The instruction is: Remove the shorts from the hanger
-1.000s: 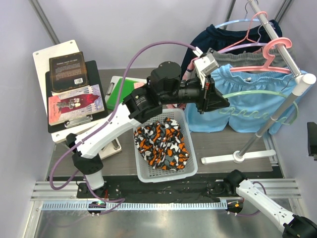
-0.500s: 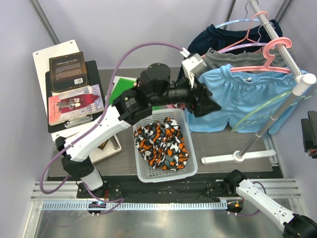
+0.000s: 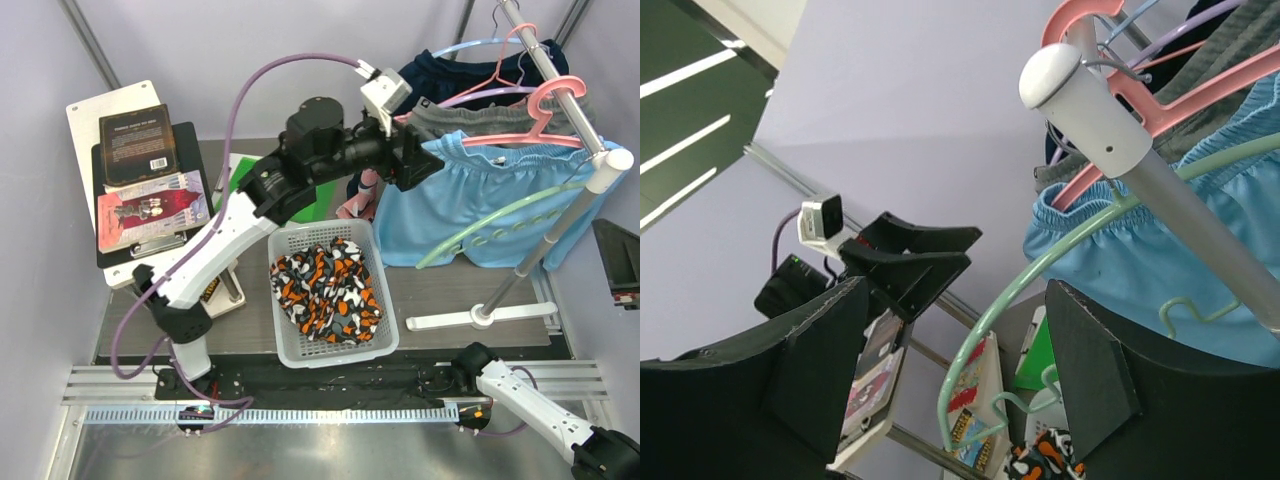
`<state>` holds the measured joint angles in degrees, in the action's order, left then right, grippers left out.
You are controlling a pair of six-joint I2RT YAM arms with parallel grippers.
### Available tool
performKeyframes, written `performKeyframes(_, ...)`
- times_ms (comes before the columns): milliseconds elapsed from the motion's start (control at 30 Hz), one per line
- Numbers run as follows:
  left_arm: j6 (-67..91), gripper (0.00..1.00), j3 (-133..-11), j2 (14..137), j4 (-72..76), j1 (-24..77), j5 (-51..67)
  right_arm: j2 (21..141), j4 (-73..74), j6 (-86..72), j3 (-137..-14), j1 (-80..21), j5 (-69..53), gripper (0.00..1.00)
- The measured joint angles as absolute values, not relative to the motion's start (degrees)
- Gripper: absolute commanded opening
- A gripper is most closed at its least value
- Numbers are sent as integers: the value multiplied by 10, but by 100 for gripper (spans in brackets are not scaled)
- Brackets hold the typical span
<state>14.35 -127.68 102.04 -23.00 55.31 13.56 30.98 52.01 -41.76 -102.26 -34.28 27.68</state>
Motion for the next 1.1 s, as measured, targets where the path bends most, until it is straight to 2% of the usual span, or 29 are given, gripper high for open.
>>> performKeyframes(167, 63, 74, -1331, 1105, -229, 548, 116, 314, 533, -406, -1021, -344, 258, 78)
performKeyframes(367, 11, 73, -1332, 1154, -220, 541, 115, 312, 556, -403, -1066, -346, 254, 78)
performKeyframes(567, -4, 56, -1331, 1166, -199, 538, 120, 307, 568, -395, -1067, -354, 259, 78)
performKeyframes(600, -4, 51, -1330, 1165, -191, 538, 126, 307, 571, -392, -1068, -357, 263, 78)
performKeyframes(767, 11, 41, -1311, 1165, -161, 543, 142, 307, 575, -379, -1076, -375, 282, 79)
performKeyframes(933, 26, 24, -1305, 1165, -161, 554, 157, 307, 575, -374, -1076, -386, 299, 79)
performKeyframes(1067, 43, 23, -1305, 1166, -160, 561, 182, 303, 575, -373, -1071, -391, 308, 79)
performKeyframes(1100, 48, 30, -1305, 1167, -159, 563, 188, 300, 576, -373, -1068, -392, 309, 79)
